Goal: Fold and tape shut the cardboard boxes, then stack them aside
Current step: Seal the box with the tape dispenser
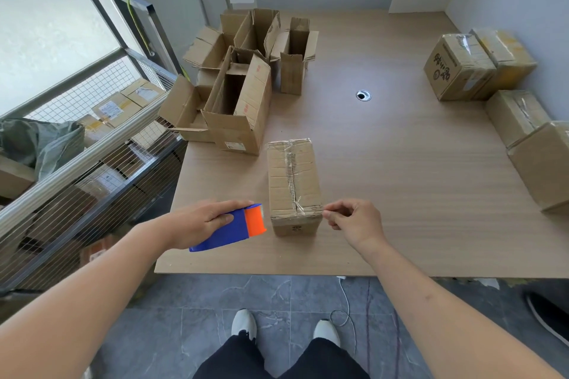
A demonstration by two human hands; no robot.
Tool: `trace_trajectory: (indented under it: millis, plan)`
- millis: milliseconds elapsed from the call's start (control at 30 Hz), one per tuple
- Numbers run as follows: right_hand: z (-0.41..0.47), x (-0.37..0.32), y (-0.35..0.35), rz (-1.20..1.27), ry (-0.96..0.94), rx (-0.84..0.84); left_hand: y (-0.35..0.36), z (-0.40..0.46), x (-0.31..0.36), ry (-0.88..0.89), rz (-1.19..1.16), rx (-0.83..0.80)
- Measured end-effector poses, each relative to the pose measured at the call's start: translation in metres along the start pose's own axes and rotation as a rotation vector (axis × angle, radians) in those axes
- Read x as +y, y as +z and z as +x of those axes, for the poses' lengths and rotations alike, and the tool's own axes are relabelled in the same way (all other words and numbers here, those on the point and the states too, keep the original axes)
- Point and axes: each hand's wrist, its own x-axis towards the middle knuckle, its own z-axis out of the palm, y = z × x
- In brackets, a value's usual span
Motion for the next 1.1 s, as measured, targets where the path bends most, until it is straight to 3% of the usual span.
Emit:
trace_trajectory:
  millis: [300,467,600,733,867,1100]
  plan:
    - [0.01,0.016,0.001,-0.002,0.023,-0.044,0.005,0.016,0.001,0.003,0.116,0.042]
    - [0.017,0.017,-0.006,-0.3,-0.069,-0.133,0.006,0.019,-0.001,0.011,0.138,0.038]
    - [0.012,0.006,-0.008,-0.32,-0.354,-0.055,0.004,0.02,-0.001,0.023,0.144,0.029]
    - [0.011,0.003,0.004,-0.406,-0.529,-0.199,0.002,0.023,-0.001,0.029,0.143,0.016]
    - [0.012,0.005,0.019,-0.544,-0.52,-0.172,0.002,0.025,-0.002,0.012,0.128,-0.002]
    - [0.016,0.004,0.018,-0.572,-0.473,-0.194,0.006,0.026,-0.002,-0.002,0.054,-0.018]
